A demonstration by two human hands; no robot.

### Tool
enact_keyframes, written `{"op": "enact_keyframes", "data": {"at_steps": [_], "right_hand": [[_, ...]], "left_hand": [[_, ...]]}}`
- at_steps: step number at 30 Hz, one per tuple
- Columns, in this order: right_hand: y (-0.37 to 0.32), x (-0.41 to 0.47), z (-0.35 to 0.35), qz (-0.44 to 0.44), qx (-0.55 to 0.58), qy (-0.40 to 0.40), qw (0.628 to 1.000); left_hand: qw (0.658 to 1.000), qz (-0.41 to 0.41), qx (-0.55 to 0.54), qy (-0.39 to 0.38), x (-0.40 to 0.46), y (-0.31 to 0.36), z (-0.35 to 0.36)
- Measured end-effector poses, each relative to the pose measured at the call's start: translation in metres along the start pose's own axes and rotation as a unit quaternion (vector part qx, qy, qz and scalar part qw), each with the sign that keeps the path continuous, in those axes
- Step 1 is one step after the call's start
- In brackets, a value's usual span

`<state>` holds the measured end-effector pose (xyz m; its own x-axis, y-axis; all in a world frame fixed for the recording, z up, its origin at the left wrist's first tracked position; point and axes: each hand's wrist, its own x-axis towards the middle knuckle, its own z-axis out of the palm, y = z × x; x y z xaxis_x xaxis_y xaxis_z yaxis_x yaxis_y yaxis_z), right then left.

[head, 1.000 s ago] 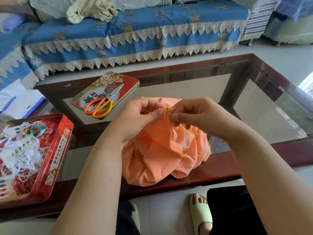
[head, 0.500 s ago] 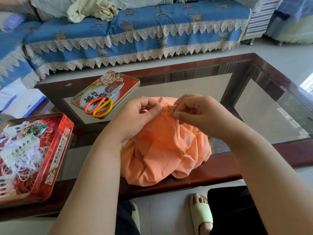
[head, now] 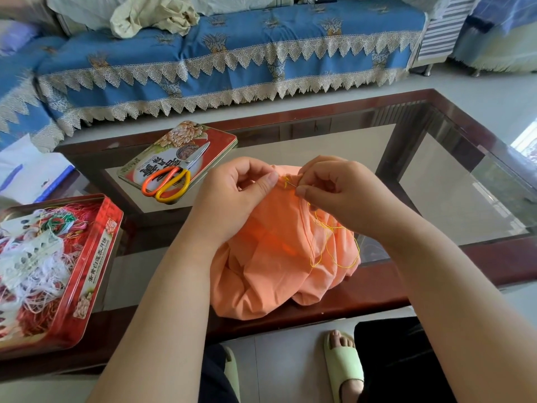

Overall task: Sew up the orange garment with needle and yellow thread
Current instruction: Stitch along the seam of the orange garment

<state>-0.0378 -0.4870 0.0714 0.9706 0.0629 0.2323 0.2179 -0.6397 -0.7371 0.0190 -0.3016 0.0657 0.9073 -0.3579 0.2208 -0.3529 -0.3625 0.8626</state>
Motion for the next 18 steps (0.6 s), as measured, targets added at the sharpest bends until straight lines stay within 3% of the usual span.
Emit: {"op": "enact_keyframes", "data": {"at_steps": [10, 18], "right_hand": [[-0.003, 0.001, 0.006, 0.027, -0.057, 0.054, 0.997], [-0.011, -0.001, 0.024, 0.122, 0.003, 0.126, 0.984]], "left_hand": [[0.995, 0.085, 0.039, 0.045, -0.005, 0.006, 0.010], [0.960, 0.222, 0.143, 0.093, -0.006, 0.001, 0.024]]}}
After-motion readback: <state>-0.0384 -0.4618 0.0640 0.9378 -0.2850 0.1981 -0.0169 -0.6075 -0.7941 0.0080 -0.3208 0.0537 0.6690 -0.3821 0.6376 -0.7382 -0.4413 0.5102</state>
